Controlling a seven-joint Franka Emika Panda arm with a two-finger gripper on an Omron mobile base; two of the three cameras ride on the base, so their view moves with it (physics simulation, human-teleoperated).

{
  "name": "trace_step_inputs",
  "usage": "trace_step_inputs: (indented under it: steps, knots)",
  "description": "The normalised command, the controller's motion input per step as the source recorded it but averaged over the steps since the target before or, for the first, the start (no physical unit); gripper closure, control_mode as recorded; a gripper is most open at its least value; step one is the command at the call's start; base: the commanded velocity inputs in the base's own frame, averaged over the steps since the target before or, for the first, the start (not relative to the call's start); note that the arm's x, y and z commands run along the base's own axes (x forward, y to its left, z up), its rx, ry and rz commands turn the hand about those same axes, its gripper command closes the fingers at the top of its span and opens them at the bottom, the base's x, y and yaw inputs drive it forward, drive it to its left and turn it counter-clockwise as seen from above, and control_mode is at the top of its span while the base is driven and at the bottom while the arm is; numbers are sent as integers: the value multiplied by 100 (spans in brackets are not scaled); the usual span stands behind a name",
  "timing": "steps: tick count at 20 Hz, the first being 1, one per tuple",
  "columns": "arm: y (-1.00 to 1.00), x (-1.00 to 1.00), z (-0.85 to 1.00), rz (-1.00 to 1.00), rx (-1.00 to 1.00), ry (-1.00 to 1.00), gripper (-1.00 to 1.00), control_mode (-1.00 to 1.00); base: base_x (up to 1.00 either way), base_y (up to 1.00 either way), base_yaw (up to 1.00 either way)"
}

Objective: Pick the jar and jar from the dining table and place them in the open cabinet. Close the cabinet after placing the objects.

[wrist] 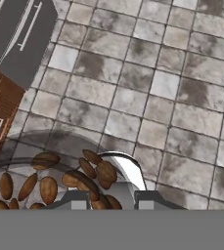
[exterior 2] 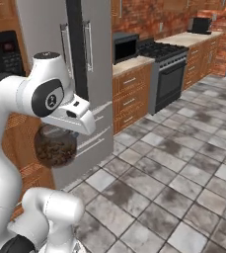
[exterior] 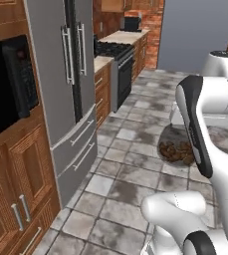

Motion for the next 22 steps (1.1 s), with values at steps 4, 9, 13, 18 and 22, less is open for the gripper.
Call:
trace_step_inputs:
  steps: [4,9,13,18,22]
  knots:
    - [0,0,0,0,0,0,100,100,100,-5,-26]
    - [0,0,0,0,0,0,100,100,100,-64,-15]
    - [0,0,0,0,0,0,100,100,100,-100,-1]
    - [0,0,0,0,0,0,100,100,100,-100,0]
    - [0,0,0,0,0,0,100,100,100,-89,0]
